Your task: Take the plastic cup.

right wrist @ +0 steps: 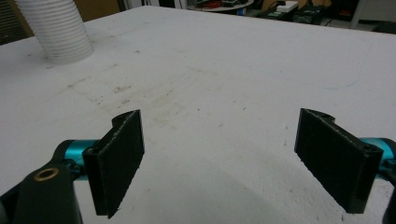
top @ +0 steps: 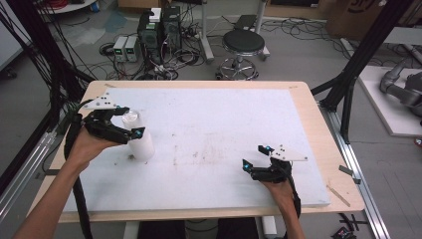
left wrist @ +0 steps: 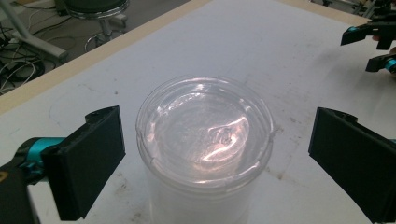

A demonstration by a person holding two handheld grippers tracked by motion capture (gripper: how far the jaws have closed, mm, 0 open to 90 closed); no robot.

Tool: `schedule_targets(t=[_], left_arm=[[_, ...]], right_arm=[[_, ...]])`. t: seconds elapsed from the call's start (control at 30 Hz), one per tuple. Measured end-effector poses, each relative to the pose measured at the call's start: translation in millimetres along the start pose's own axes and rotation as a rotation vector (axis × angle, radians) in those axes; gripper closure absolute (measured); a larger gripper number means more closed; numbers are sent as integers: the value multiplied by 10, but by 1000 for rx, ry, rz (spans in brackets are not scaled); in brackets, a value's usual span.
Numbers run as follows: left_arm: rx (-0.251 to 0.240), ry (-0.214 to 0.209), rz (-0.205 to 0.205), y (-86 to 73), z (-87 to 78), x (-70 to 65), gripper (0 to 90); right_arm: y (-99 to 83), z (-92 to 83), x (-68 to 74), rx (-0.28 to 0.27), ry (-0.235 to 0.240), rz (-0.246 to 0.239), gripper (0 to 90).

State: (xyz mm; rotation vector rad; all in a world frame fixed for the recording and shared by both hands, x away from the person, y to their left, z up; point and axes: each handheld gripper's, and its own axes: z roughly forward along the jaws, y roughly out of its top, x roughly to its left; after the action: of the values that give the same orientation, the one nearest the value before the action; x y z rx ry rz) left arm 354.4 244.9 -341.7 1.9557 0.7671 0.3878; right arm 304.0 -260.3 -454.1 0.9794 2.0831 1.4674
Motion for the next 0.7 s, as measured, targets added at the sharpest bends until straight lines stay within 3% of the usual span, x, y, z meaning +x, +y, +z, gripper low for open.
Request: schedule_targets(t=[0.53,0.63,0.7], left_arm=[[124,31,-3,-32,149,71,36],[124,15,2,-28,157,77,141],[129,20,6,-25,160,75,142]], right_arm=[[2,6,-6,4,0,6,158],[2,8,-6,6,-2,5,158],[3,8,-5,7,-1,7,158]])
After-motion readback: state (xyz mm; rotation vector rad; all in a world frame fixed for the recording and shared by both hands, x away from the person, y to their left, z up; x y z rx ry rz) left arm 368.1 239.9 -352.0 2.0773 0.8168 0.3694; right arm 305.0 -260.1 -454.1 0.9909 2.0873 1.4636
